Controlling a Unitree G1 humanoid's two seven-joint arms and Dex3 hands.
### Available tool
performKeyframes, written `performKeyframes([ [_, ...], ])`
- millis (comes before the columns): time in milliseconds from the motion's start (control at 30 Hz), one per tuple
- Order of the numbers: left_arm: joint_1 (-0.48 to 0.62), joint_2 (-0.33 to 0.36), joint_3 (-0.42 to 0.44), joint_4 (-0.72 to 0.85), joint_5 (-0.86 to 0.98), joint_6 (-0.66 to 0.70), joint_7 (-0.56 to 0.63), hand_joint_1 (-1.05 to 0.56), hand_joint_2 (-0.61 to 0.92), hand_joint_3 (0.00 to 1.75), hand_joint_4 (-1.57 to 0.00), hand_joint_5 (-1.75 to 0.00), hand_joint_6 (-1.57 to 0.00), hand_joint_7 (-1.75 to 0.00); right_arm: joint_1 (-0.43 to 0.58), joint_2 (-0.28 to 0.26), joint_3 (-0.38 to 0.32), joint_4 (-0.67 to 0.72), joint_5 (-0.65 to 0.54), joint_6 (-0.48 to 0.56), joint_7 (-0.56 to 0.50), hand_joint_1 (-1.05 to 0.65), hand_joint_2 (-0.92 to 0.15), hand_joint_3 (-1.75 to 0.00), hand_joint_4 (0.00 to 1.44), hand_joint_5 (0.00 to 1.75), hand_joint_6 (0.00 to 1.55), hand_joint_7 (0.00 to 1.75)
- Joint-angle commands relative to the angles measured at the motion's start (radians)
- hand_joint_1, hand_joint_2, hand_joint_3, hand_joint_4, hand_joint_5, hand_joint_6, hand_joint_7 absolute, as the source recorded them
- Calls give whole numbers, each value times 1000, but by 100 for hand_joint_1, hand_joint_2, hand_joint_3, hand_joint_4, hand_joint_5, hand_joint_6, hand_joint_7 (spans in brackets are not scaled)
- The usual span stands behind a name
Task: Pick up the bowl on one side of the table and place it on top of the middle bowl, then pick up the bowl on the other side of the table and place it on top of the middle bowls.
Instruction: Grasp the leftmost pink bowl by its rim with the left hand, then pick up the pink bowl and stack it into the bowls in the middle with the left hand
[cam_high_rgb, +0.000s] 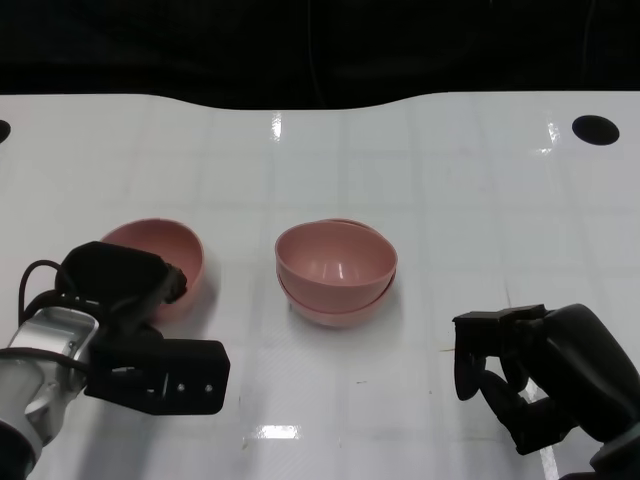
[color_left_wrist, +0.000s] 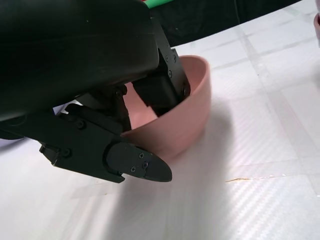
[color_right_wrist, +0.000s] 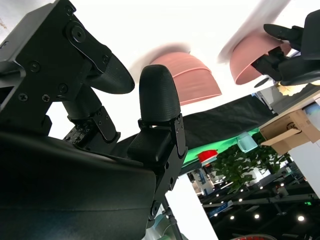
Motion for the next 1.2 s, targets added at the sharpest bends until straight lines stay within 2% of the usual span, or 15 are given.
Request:
performKeyframes([
  [33, -29, 8, -9, 63, -25, -56, 78, -27, 85, 35, -99, -166, -95, -103, 4, -8, -5, -14, 6, 4, 6, -8, -17, -159, 97, 175, 82, 156],
  [67, -33, 7, -10, 74, -32, -68, 95, -26, 76, 63, -102, -171, -83, -138, 5, -8, -6, -15, 5, 5, 6, -8, -17, -158, 97, 175, 82, 156],
  [100, -37, 8, -13, 82, -37, -74, 104, -26, 71, 77, -103, -173, -78, -151, 5, -8, -6, -17, 4, 6, 6, -8, -17, -158, 97, 175, 82, 156],
  [167, -38, 16, -10, 80, -49, -93, 136, -25, 67, 89, -102, -174, -74, -164, 6, -9, -6, -19, 4, 7, 8, -8, -17, -158, 97, 175, 82, 156],
  [233, -35, 25, -3, 67, -58, -111, 169, -25, 65, 94, -97, -175, -70, -172, 6, -9, -5, -21, 4, 7, 11, -8, -17, -157, 97, 175, 82, 156],
  [333, -36, 28, -5, 69, -63, -119, 182, -24, 64, 96, -95, -175, -69, -174, 6, -9, -6, -22, 4, 8, 12, -8, -17, -157, 96, 175, 82, 155],
  [433, -19, 51, 12, -9, -69, -141, 226, -25, 61, 96, -92, -175, -67, -175, 6, -7, -5, -14, 3, 1, 5, -8, -17, -156, 96, 175, 82, 155],
  [533, -10, 67, 37, -124, -88, -120, 183, -23, 61, 86, -87, -175, -62, -175, 4, -6, -4, -12, 2, 0, 2, -7, -17, -157, 97, 175, 83, 155],
  [633, 1, 71, 45, -163, -92, -108, 163, -22, 61, 83, -86, -175, -61, -175, 4, -5, -4, -11, 2, -1, 2, -7, -16, -157, 97, 175, 83, 155],
  [733, -24, 81, 66, -308, -129, -109, 53, -22, 59, 83, -86, -175, -64, -175, 5, -8, -5, -17, 1, 5, 7, -7, -17, -157, 97, 175, 83, 155],
  [867, -36, 73, 79, -382, -166, -130, -19, -25, 59, 85, -87, -175, -66, -175, 5, -9, -5, -15, 1, 5, 8, -7, -17, -158, 97, 175, 83, 155],
  [967, -62, 58, 79, -415, -205, -163, -87, -25, 56, 86, -86, -175, -68, -175, 8, -10, -5, -16, 4, 5, 11, -8, -17, -158, 97, 175, 82, 155],
  [1200, -100, 15, 74, -412, -250, -208, -156, -26, 56, 89, -88, -175, -75, -171, 18, -12, -7, -35, 4, 17, 23, -8, -17, -157, 97, 175, 82, 155],
])
